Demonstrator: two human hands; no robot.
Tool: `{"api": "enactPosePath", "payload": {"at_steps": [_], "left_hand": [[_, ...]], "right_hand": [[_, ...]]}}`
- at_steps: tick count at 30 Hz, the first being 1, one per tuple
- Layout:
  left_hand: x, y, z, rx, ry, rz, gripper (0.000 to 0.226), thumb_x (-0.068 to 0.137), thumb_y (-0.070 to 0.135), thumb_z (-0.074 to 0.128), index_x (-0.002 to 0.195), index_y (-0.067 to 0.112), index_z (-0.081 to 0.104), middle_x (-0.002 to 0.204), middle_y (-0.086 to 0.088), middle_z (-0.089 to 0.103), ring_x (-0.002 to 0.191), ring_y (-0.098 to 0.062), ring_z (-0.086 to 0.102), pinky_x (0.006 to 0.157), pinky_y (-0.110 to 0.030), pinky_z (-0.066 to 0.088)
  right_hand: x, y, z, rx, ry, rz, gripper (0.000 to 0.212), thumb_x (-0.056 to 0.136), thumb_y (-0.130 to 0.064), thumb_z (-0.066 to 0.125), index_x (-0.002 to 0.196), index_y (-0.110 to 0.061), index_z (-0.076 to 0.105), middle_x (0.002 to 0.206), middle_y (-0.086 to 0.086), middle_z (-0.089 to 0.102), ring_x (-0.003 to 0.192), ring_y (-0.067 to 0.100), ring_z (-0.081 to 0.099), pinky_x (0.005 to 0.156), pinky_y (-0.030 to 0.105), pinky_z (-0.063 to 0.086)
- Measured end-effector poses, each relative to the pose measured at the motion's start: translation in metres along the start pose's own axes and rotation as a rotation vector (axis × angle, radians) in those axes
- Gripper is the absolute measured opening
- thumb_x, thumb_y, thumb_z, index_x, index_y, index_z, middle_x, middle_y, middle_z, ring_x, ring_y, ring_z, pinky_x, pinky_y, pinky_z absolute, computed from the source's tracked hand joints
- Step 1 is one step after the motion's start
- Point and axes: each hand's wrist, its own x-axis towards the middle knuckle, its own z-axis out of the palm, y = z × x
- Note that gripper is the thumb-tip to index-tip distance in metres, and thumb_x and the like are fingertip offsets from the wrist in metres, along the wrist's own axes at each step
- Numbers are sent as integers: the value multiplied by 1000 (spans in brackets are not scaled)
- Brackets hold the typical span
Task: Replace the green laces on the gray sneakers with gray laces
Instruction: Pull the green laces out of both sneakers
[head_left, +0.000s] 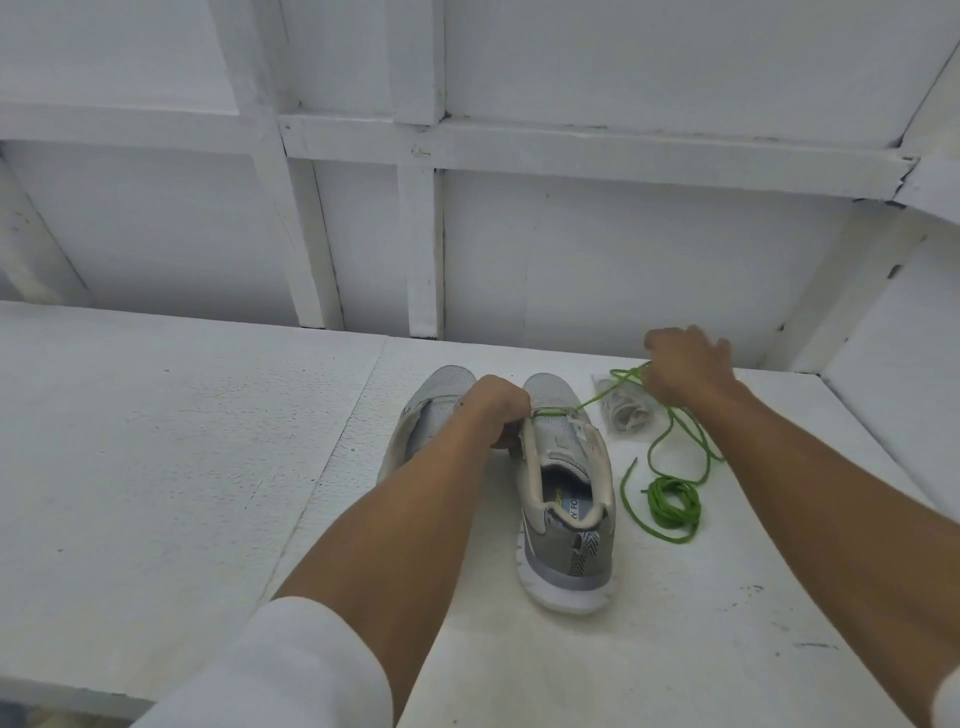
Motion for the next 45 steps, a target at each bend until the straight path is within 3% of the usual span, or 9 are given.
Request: {"api": "enactPosePath", "payload": {"at_steps": [4,8,10,21,27,34,40,43,45], "left_hand": [[-1,-1,-1,8,-16,-11,20,90,5,53,70,6,53,75,-14,59,66,-26,58,84,-39,56],[-1,-1,-1,10,-23,-12,21,90,6,52,69,6,53,72,-13,58,66,-26,57,86,-39,56],[-2,0,0,12,-22,-8,21,90,6,52,69,5,53,74,-14,58,66,-26,57,83,-39,55],[-12,9,-4,113,-72,-26,23,95,9,48,72,6,51,71,-11,55,63,-24,55,82,-35,54],[-65,62,-15,207,-32,402,62,99,53,36,133,4,48,131,-10,54,113,-30,58,92,-39,50],[-116,65,-22,-133,-474,648,28,101,29,49,94,8,66,66,5,53,56,-9,53,58,-23,45],[-139,96,-50,-849,-473,793,23,103,14,41,95,4,60,76,-4,68,75,-18,68,74,-28,57],[-118,89,-52,-370,-56,1003,22,104,9,38,105,4,60,95,-10,70,95,-22,67,94,-39,52],[-109,78,-54,80,-122,1076,23,102,6,39,105,9,61,100,-8,71,101,-23,65,99,-44,48]], "right_hand": [[-11,-41,16,250,-191,-326,56,92,-25,63,143,-26,42,151,2,39,137,26,36,110,42,33],[-20,-52,28,317,-109,-322,9,89,-14,62,94,-21,65,105,6,64,88,23,59,65,28,46],[-23,-47,25,327,-94,-309,17,87,-5,56,80,-20,59,91,5,59,78,24,56,55,26,38],[-1,30,-17,381,180,-185,14,90,-2,51,85,-14,56,85,6,49,85,31,51,68,34,40],[-22,24,-49,472,255,-387,9,93,-12,56,89,-14,64,86,2,55,83,21,50,75,32,38],[-53,20,-81,517,438,-493,10,93,-18,60,95,-15,69,80,-4,57,73,15,52,72,30,41],[-97,-4,-93,624,250,-570,28,97,-18,55,123,-19,66,81,-7,68,71,2,60,69,7,42],[-107,-2,-113,460,185,-660,22,97,-21,54,112,-17,69,82,-10,69,72,2,61,71,16,47],[-104,6,-132,460,265,-654,15,95,-19,57,100,-14,70,76,-9,67,65,0,58,64,7,40]]}}
